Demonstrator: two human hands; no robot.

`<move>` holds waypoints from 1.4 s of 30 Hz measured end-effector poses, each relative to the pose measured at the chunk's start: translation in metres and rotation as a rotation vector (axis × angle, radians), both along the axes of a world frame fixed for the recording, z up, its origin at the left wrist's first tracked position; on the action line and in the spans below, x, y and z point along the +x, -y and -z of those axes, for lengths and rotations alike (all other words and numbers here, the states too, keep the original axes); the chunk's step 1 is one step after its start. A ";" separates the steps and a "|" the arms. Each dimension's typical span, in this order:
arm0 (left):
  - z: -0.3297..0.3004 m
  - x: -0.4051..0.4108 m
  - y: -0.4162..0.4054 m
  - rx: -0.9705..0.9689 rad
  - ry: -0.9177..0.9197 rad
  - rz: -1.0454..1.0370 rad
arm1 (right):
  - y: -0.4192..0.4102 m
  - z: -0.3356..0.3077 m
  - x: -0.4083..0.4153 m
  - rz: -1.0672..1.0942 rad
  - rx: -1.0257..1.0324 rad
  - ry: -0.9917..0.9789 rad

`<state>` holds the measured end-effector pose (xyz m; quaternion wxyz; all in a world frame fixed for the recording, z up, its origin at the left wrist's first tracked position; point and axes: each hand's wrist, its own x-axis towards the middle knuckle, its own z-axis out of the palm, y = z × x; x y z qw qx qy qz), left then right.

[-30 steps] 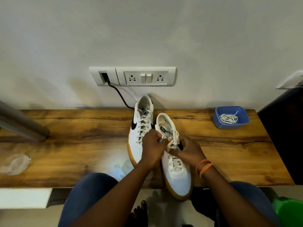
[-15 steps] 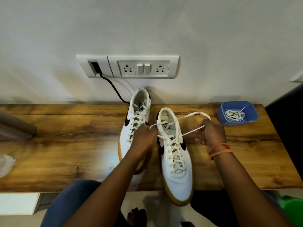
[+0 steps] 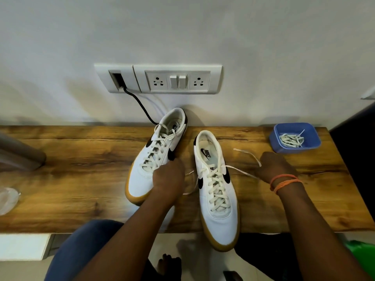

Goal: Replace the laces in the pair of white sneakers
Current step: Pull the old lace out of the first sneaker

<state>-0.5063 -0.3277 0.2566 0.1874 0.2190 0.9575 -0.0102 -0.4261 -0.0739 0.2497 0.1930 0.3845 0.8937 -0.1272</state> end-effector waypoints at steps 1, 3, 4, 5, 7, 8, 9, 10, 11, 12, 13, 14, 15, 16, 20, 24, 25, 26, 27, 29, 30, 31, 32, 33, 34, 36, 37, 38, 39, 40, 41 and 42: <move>-0.002 -0.001 -0.002 0.056 0.015 -0.036 | 0.004 0.002 -0.003 -0.026 -0.074 0.015; -0.006 -0.004 -0.006 0.255 0.030 -0.129 | 0.012 0.001 -0.010 0.010 -0.208 -0.062; -0.008 -0.005 -0.009 0.379 0.013 -0.151 | 0.015 0.000 -0.013 0.019 -0.247 -0.155; -0.009 -0.005 -0.013 0.506 -0.020 -0.139 | 0.017 -0.001 -0.015 0.002 -0.266 -0.274; -0.008 -0.002 -0.019 0.699 -0.040 -0.042 | 0.022 -0.003 -0.018 -0.049 -0.300 -0.523; -0.007 0.001 -0.022 0.731 -0.026 0.008 | 0.025 -0.005 -0.019 -0.078 -0.333 -0.619; -0.005 0.004 -0.025 0.710 -0.032 0.051 | 0.030 -0.007 -0.020 -0.133 -0.357 -0.672; -0.002 0.008 -0.027 0.661 -0.072 0.087 | 0.034 -0.007 -0.020 -0.221 -0.368 -0.692; -0.001 0.012 -0.029 0.611 -0.126 0.115 | 0.038 -0.006 -0.021 -0.321 -0.373 -0.689; -0.001 0.015 -0.031 0.573 -0.154 0.133 | 0.042 -0.003 -0.021 -0.408 -0.375 -0.669; 0.000 0.017 -0.033 0.546 -0.148 0.134 | 0.044 0.001 -0.022 -0.460 -0.375 -0.642; -0.001 0.017 -0.034 0.528 -0.114 0.112 | 0.045 0.004 -0.022 -0.480 -0.369 -0.611; 0.000 0.016 -0.036 0.520 -0.059 0.069 | 0.045 0.006 -0.022 -0.486 -0.351 -0.590; 0.000 0.014 -0.037 0.527 0.010 0.013 | 0.044 0.006 -0.022 -0.493 -0.331 -0.583; 0.002 0.009 -0.042 0.752 0.208 -0.162 | 0.043 0.003 -0.021 -0.532 -0.310 -0.590; -0.013 0.005 -0.038 0.905 0.367 -0.260 | 0.038 -0.002 -0.019 -0.551 -0.292 -0.581; -0.017 -0.001 -0.034 0.876 0.443 -0.269 | 0.035 -0.004 -0.018 -0.533 -0.302 -0.587; -0.019 -0.008 -0.030 0.803 0.503 -0.252 | 0.031 -0.004 -0.019 -0.515 -0.311 -0.595; -0.019 -0.015 -0.025 0.683 0.524 -0.206 | 0.028 -0.005 -0.018 -0.500 -0.317 -0.605; -0.021 -0.023 -0.018 0.439 0.496 -0.104 | 0.025 -0.004 -0.019 -0.483 -0.331 -0.622; -0.022 -0.024 -0.016 0.394 0.485 -0.076 | 0.025 -0.003 -0.019 -0.471 -0.347 -0.630; -0.022 -0.024 -0.017 0.401 0.479 -0.058 | 0.025 -0.003 -0.020 -0.451 -0.367 -0.635; -0.021 -0.023 -0.019 0.437 0.459 -0.051 | 0.026 -0.003 -0.020 -0.429 -0.388 -0.639; -0.022 -0.020 -0.023 0.483 0.409 -0.057 | 0.027 -0.003 -0.020 -0.409 -0.405 -0.639; -0.022 -0.017 -0.026 0.538 0.331 -0.081 | 0.028 -0.004 -0.021 -0.397 -0.416 -0.639; -0.020 -0.008 -0.034 0.627 0.135 -0.114 | 0.031 -0.004 -0.021 -0.376 -0.415 -0.646; -0.018 -0.004 -0.036 0.644 0.053 -0.076 | 0.033 -0.005 -0.022 -0.372 -0.404 -0.649; -0.016 0.001 -0.038 0.632 -0.012 0.003 | 0.035 -0.005 -0.023 -0.378 -0.389 -0.649; -0.010 0.004 -0.039 0.598 -0.055 0.090 | 0.036 -0.005 -0.023 -0.388 -0.377 -0.647; -0.008 0.006 -0.040 0.557 -0.084 0.155 | 0.036 -0.005 -0.023 -0.392 -0.371 -0.649; -0.007 0.006 -0.041 0.519 -0.090 0.185 | 0.037 -0.005 -0.023 -0.388 -0.371 -0.654; -0.008 0.007 -0.043 0.493 -0.079 0.185 | 0.037 -0.005 -0.023 -0.378 -0.376 -0.658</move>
